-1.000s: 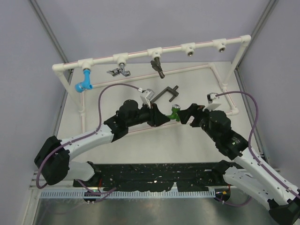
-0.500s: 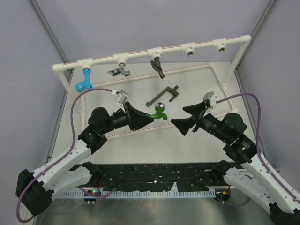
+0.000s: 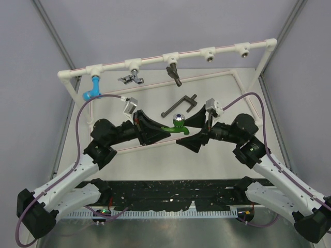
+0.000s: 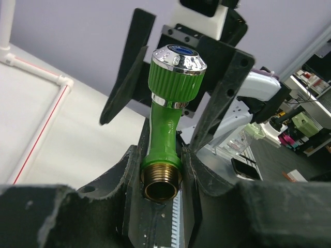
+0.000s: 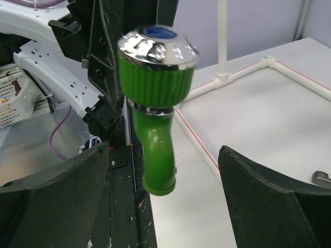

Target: Install the water faucets

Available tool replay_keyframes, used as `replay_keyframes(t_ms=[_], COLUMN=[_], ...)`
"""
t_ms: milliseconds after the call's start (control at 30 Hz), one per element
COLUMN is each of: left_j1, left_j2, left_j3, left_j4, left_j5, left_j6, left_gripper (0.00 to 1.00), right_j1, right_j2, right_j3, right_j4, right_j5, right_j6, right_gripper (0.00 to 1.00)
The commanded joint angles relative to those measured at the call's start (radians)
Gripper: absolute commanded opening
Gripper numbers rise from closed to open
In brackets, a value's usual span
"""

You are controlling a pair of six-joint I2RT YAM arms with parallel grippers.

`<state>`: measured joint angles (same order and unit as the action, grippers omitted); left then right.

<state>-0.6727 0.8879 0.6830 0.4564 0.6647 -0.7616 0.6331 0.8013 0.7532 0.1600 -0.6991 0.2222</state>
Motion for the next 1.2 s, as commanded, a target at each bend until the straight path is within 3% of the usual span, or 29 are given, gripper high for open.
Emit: replay_keyframes(t_ms=[0, 200, 400, 767, 1167], left_j1=[-0.022, -0.031, -0.031, -0.047, -0.064], left_j2=[-0.001, 0.009, 0.005, 0.005, 0.008], left_j3=[0.073, 0.085, 0.092, 0.118, 0.128], left_j4=[0.1, 0.094, 0.05, 0.008, -0.018], left_j5=[0.042, 0.047, 0.041, 0.047, 0.045], left_j6=[-0.01, 0.002, 0.033, 0.07, 0.099], left_gripper=[0.0, 0.0, 0.0, 0.0, 0.0], right_j1=[0.007, 0.014, 0.016, 0.014, 0.016], right_j2=[0.035, 0.049, 0.038, 0.061, 0.072], right_j3=[0.047, 0.064, 0.084, 0.09, 0.097], right_j4=[0.182, 0.207, 0.197, 0.207, 0.233], right_j5=[-0.111, -0.123, -0.142, -0.154, -0.154], right_j6=[0.063, 0.08, 0.086, 0.111, 0.147], right_gripper=[0.88, 0.79, 0.77, 0.55, 0.46])
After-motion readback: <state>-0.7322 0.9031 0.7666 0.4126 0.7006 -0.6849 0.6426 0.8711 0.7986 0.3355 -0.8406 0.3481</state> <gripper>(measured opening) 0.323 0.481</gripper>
